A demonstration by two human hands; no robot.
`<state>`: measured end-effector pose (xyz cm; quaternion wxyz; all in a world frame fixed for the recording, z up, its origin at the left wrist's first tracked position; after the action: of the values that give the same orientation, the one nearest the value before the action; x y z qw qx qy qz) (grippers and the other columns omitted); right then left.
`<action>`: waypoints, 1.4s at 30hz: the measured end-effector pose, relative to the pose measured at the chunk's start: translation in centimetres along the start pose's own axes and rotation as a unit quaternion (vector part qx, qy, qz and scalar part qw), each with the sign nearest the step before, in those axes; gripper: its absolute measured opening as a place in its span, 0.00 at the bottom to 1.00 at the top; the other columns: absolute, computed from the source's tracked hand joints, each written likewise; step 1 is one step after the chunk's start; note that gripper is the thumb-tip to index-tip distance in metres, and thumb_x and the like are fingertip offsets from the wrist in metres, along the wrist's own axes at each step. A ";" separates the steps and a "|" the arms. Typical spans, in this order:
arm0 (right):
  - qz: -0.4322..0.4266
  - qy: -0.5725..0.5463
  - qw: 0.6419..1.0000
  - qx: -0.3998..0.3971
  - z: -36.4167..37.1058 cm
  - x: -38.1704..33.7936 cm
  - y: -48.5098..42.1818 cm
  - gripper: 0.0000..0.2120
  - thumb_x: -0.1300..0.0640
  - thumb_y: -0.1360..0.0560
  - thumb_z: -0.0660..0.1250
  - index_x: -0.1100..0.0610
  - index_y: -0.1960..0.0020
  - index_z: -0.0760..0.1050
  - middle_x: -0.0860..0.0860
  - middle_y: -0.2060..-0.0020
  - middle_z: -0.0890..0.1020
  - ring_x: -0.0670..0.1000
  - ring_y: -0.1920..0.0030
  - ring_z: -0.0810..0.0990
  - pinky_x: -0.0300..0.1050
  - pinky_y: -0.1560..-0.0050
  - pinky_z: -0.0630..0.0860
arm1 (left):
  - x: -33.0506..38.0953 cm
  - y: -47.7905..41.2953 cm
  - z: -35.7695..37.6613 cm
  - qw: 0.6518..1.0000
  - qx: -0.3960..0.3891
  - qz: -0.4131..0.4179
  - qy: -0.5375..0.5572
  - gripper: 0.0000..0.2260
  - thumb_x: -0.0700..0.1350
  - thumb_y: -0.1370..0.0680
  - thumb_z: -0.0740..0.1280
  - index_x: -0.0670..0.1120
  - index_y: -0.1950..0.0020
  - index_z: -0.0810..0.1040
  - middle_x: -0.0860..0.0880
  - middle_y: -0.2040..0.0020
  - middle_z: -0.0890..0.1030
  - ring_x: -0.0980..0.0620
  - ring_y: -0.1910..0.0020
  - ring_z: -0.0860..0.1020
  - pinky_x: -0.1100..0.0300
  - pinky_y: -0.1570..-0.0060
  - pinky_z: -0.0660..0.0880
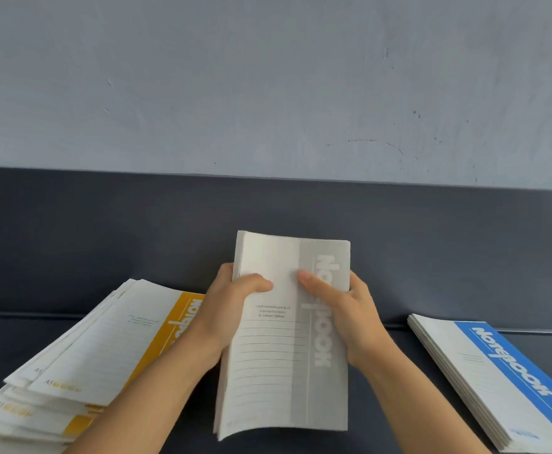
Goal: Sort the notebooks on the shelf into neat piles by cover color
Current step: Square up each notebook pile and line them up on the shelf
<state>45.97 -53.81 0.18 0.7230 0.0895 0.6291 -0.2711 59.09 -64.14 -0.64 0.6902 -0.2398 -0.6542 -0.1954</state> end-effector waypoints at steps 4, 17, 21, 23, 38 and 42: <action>0.156 0.033 0.987 -0.007 0.2 3.5 -0.1 0.16 0.55 0.29 0.74 0.63 0.46 0.80 0.56 0.56 0.86 0.58 0.56 0.85 0.50 0.57 0.81 | -1.4 -0.1 -0.4 0.989 -0.051 -0.127 -0.061 0.21 0.48 0.39 0.71 0.44 0.48 0.84 0.42 0.52 0.85 0.40 0.50 0.83 0.42 0.39 0.75; 0.177 0.483 0.854 0.078 -1.2 7.4 -2.3 0.27 0.32 0.34 0.66 0.57 0.58 0.72 0.51 0.53 0.79 0.53 0.50 0.77 0.47 0.48 0.74 | -1.3 0.5 -2.1 0.833 -0.021 -0.087 -0.545 0.14 0.51 0.24 0.66 0.46 0.64 0.66 0.51 0.67 0.69 0.55 0.70 0.67 0.65 0.71 0.62; 0.200 0.528 0.825 0.036 -1.5 5.0 -1.8 0.28 0.29 0.32 0.60 0.56 0.65 0.67 0.52 0.62 0.79 0.53 0.61 0.79 0.43 0.57 0.76 | -1.2 0.3 -2.1 0.827 -0.020 -0.111 -0.550 0.17 0.52 0.26 0.68 0.46 0.65 0.65 0.51 0.69 0.67 0.55 0.72 0.66 0.65 0.73 0.62; 0.272 0.488 0.829 -0.028 -1.4 5.0 -0.7 0.26 0.32 0.32 0.65 0.57 0.59 0.73 0.53 0.63 0.84 0.53 0.67 0.84 0.44 0.54 0.81 | -0.9 0.3 -2.2 0.825 -0.022 -0.123 -0.551 0.16 0.52 0.27 0.70 0.45 0.63 0.67 0.51 0.68 0.71 0.54 0.70 0.70 0.64 0.72 0.66; 0.302 0.259 0.916 -0.061 -3.4 4.6 1.2 0.19 0.59 0.33 0.77 0.62 0.45 0.77 0.56 0.50 0.83 0.54 0.57 0.84 0.46 0.64 0.82 | -1.1 -0.4 1.4 0.958 -0.071 -0.181 -0.212 0.02 0.34 0.26 0.68 0.39 0.57 0.78 0.43 0.61 0.82 0.46 0.63 0.81 0.60 0.60 0.77; 0.273 0.217 0.936 -0.051 -5.9 2.1 0.4 0.19 0.57 0.33 0.77 0.61 0.46 0.78 0.55 0.51 0.84 0.53 0.54 0.84 0.44 0.62 0.80 | -0.6 0.0 3.7 0.968 -0.098 -0.203 -0.111 0.05 0.32 0.23 0.64 0.39 0.54 0.79 0.45 0.64 0.84 0.50 0.68 0.82 0.63 0.70 0.78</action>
<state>41.22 -51.32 -3.05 0.6185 0.2780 0.7349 -0.0049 56.05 -61.96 -1.15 0.5327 -0.1885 -0.7392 -0.3663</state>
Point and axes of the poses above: each hand's wrist, its own y-axis away from the middle knuckle, its own z-axis out of the palm, x = y × z, the point moved 7 cm from there along -y, towards the middle knuckle
